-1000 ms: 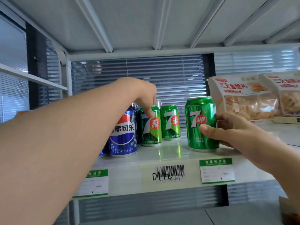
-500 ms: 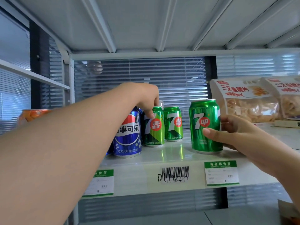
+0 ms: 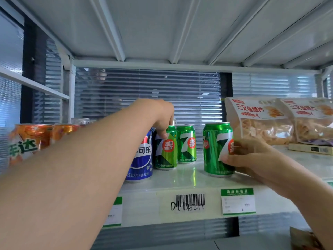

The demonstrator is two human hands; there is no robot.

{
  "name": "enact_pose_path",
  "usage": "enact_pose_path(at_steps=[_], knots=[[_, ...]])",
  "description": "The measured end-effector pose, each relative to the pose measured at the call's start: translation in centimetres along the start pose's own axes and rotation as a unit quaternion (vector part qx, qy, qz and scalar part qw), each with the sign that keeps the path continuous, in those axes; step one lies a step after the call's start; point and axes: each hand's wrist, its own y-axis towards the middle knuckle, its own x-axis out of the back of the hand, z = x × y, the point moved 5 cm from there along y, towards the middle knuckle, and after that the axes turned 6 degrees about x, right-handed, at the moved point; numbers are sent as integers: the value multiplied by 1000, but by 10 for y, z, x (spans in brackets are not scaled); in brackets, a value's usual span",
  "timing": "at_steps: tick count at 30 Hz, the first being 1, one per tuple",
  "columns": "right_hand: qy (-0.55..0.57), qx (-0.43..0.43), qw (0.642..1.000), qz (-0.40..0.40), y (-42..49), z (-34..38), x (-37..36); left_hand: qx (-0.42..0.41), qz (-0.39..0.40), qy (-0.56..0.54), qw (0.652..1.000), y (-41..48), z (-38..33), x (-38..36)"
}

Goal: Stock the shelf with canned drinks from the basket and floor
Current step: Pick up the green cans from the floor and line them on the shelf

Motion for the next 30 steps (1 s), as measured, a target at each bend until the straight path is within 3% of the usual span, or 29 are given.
enact_pose_path(at_steps=[3, 6, 9, 16, 30], knots=[[-127, 12, 991, -35, 15, 2, -9, -1, 1, 2, 1000, 0, -2, 1], [-180, -17, 983, -19, 37, 5, -17, 1, -3, 6, 1000, -2, -3, 2], [-191, -51, 980, -2, 57, 0, -23, 3, -6, 1, 1000, -4, -2, 1], [-182, -42, 982, 7, 79, -9, -39, 4, -10, -2, 1000, -7, -1, 1], [-187, 54, 981, -7, 72, -4, -49, 6, -6, 18, 1000, -8, -5, 1]])
